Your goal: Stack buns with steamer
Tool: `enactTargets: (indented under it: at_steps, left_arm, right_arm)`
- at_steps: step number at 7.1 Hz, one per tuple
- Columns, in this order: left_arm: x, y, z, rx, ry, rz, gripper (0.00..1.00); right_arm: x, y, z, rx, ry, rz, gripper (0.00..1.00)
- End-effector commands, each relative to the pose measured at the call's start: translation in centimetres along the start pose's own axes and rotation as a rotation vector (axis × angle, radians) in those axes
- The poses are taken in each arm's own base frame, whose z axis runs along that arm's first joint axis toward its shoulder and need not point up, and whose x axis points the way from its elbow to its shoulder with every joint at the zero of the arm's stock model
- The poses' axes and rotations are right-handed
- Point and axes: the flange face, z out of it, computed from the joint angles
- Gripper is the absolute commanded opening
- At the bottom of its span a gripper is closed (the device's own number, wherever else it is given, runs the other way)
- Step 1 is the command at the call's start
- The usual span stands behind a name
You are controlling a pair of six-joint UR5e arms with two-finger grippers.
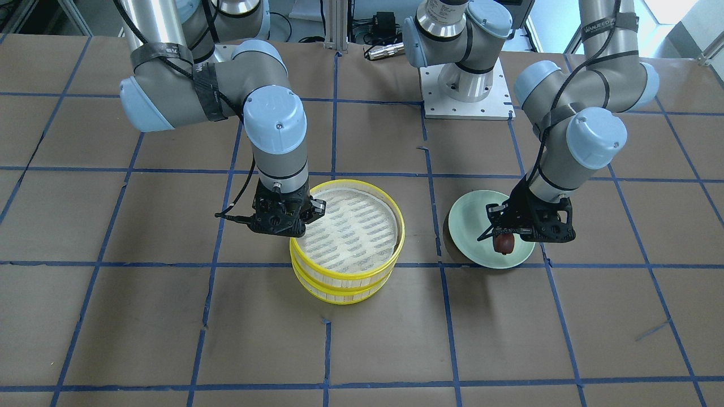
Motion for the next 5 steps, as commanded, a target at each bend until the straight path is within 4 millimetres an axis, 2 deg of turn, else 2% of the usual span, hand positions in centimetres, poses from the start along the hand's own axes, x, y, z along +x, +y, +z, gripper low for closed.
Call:
enactTargets:
  at_steps: [1,2,3,4,5]
  left_arm:
    - [7.4,-0.9,-6.2,0.027,0.078,-0.086,0.08]
    - [9.0,-1.2,-7.1,0.034,0.173,-0.168,0.08]
    - [9.1,-1.2,-7.0,0.030,0.184,-0.183,0.08]
    - [9.4,-1.1,-6.3,0.015,0.188,-0.186,0.08]
    - [11.0,-1.9,-3.8,-0.010,0.195,-0.189,0.08]
  right_arm:
    - [0.1,0.0,0.5,-0.005,0.009,-0.002,0.06]
    - [0.1,-0.1,0.5,-0.005,0.010,-0.002,0.07]
    - [0.1,-0.1,0.5,-0.005,0.009,-0.002,0.11]
    - [0.0,-0.2,0.6,-0.006,0.007,0.001,0.11]
    - [-0.1,-0.4,0.6,-0.004,0.007,0.004,0.18]
